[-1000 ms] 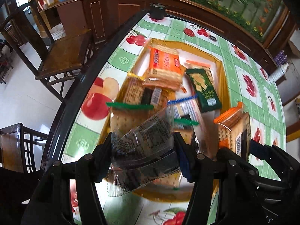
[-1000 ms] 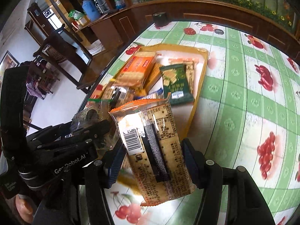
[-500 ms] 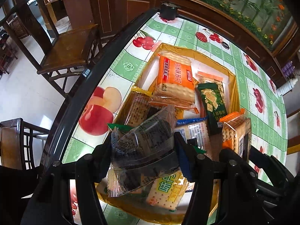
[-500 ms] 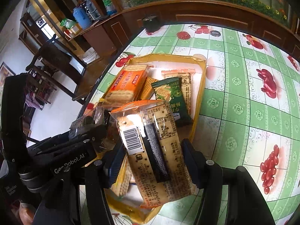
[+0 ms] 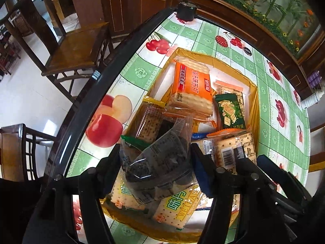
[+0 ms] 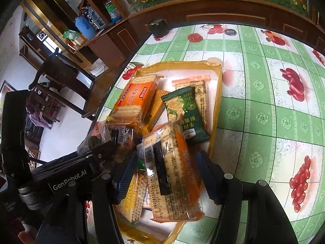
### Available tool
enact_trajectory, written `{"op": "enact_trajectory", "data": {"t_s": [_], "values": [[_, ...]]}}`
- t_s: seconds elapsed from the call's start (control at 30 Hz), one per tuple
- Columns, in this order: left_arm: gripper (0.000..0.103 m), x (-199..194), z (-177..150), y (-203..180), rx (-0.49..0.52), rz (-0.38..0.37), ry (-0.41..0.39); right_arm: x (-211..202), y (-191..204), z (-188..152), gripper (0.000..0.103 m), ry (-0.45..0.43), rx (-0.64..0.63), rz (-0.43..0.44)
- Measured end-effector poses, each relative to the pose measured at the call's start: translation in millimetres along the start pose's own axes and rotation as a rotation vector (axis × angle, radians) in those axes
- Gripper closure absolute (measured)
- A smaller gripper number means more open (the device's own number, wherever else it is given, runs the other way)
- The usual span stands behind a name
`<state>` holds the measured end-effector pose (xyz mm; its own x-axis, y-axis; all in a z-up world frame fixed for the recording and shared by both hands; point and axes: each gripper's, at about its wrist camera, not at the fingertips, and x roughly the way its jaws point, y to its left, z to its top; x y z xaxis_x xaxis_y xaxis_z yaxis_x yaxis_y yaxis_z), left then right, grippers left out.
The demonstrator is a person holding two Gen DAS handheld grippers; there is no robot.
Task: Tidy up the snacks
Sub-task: 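Lower the cracker pack into the tray and open the right tool, then lower the clear dark-snack bag into the tray and open the left tool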
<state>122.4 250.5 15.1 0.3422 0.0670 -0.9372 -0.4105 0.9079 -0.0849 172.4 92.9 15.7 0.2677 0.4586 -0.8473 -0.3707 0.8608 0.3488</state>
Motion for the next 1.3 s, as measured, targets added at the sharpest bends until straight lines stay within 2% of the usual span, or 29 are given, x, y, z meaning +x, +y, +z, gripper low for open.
{"op": "enact_trajectory", "data": {"t_s": [0.2,0.37,0.7,0.9,1.17,1.3], "values": [[0.038,-8,-1,1,0.005,-0.022,-0.009,-6,1,-2,0.040,-0.005,-0.005,-0.002],[0.032,-17,-6,-2,0.018,-0.039,-0.010,-15,-1,-6,0.040,-0.014,-0.008,-0.005],[0.032,-28,-18,-14,0.045,-0.001,-0.048,-29,-11,-21,0.040,-0.017,-0.013,-0.017],[0.032,-45,-20,-18,0.052,0.039,-0.155,-38,-11,-30,0.040,-0.017,-0.042,-0.032],[0.032,-66,-32,-27,0.062,0.034,-0.267,-51,-18,-40,0.040,-0.023,-0.051,-0.032],[0.032,-73,-43,-37,0.078,0.021,-0.279,-57,-22,-48,0.040,-0.020,-0.061,-0.042]]}}
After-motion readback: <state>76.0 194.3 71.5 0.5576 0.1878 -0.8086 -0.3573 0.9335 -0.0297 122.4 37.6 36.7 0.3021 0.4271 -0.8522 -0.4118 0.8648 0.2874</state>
